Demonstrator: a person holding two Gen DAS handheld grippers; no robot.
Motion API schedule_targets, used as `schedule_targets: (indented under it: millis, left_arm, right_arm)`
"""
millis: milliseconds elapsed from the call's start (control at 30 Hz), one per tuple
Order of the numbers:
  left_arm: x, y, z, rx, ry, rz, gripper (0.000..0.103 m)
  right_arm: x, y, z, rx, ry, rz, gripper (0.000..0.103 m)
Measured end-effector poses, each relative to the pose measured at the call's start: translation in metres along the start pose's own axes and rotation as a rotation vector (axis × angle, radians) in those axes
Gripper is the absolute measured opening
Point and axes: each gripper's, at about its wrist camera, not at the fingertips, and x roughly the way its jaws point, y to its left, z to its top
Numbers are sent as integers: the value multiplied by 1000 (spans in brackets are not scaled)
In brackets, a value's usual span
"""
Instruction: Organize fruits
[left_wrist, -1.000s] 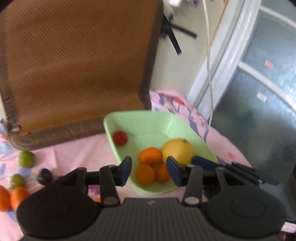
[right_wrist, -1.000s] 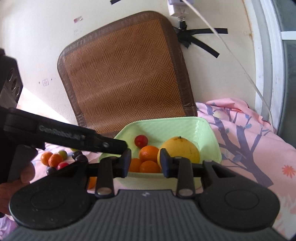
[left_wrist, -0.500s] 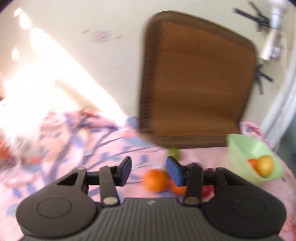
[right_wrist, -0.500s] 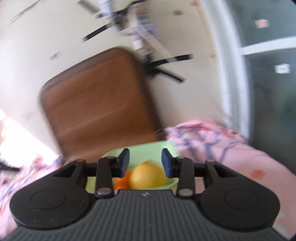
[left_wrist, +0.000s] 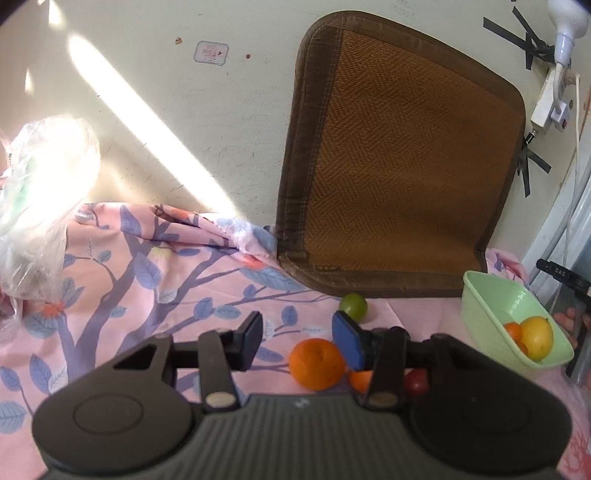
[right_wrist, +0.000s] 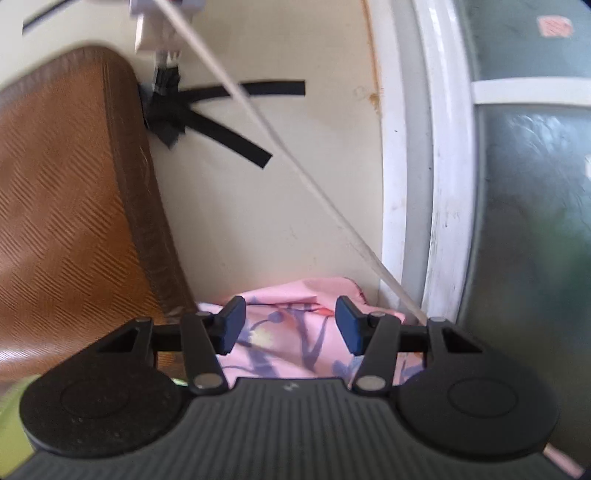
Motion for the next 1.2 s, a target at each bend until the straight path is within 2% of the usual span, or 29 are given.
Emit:
schedule_targets:
  millis: [67,133,233,333,433,467,533,600,700,767,800,833,867,900,967,1000,1033,1100,1200]
  left_arm:
    - [3,0,1,-3,-6,5,43]
    - [6,3,3,-17,-12,9,43]
    - [10,6,6,-17,-32,30,43]
    - [13,8,7,-6,-33,39,43]
    - [18,11,6,-10,-15,41,43]
    - [19,12,5,-13,-9,43,43]
    - [18,14,3,-22,-2,39,43]
    - [17,16,2,-26,0,35,43]
    - [15,17,3,-30,-1,34,43]
    - [13,17,3,-34,0,19,43]
    - [13,17,3,-32,3,15,44]
    - [14,16,3,-28,6,13,45]
    - [15,15,3,-20,9,9,45]
    - [15,15,2,-13,14,4,45]
    - [17,15,2,-6,21,-9,45]
    - [17,16,1,-9,25,-20,45]
    - [18,17,1,-14,30,-35,45]
    - [21,18,0,-27,47,-64,45]
    - [29,20,-3,-43,76,-95,45]
  right_arm:
    - [15,10,-4,-103,-23,-49,56]
    - [23,17,-8,-169,-54,-48,56]
    - [30,28,-12,-221,-38,32,56]
    - [37,39,-14,-313,4,73,56]
    - [36,41,-15,-381,-14,110,54]
    - [34,41,-16,-391,-26,130,52]
    - [29,38,-15,-388,-26,173,32]
    - [25,39,-15,-396,-8,180,28]
    - [15,42,-17,-432,-20,181,28]
    - [1,49,-22,-453,-35,214,28]
    - [-4,49,-23,-457,-41,217,32]
    - [-7,48,-23,-466,-49,190,37]
    - [-16,46,-22,-471,-77,134,50]
    - [-25,42,-19,-465,-118,75,56]
    - [-50,33,-9,-431,-196,5,56]
    - [-65,28,-4,-395,-215,10,56]
    - [-81,20,4,-338,-216,46,56]
    - [-113,13,11,-232,-172,178,56]
    - [-156,25,9,-147,-60,445,55]
